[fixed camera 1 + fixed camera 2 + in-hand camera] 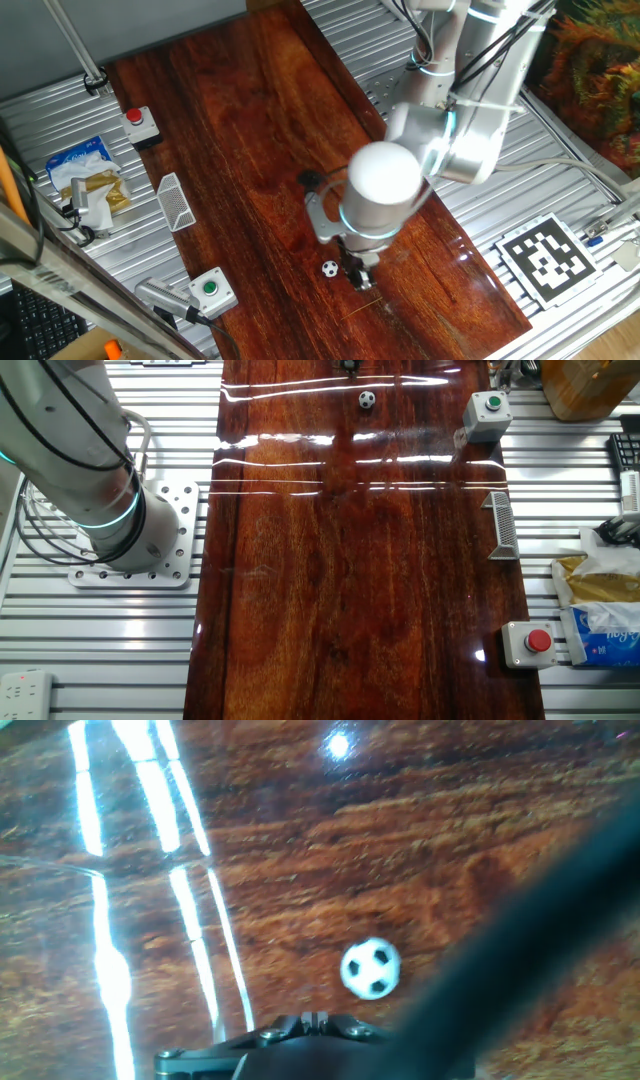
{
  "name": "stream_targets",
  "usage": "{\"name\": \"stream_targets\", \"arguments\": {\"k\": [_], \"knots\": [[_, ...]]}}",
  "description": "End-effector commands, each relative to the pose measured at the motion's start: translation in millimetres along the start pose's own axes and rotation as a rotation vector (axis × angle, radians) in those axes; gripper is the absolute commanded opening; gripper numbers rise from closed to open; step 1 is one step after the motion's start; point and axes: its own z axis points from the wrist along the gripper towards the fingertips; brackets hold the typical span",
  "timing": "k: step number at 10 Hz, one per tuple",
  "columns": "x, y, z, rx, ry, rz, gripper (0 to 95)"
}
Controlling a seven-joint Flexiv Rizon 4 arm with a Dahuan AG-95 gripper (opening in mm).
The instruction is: Push the soccer ball into the goal
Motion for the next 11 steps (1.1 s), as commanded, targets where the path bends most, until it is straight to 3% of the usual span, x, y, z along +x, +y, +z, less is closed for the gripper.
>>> {"name": "stream_targets", "arguments": {"k": [1, 4, 11], "knots": [[0.4, -5.8, 5.8, -0.001, -0.008, -0.006, 0.0], [-2.2, -8.7, 16.1, 0.002, -0.015, -0.011, 0.0], [-13.6, -17.6, 13.4, -0.006, -0.017, 0.038, 0.0]]}}
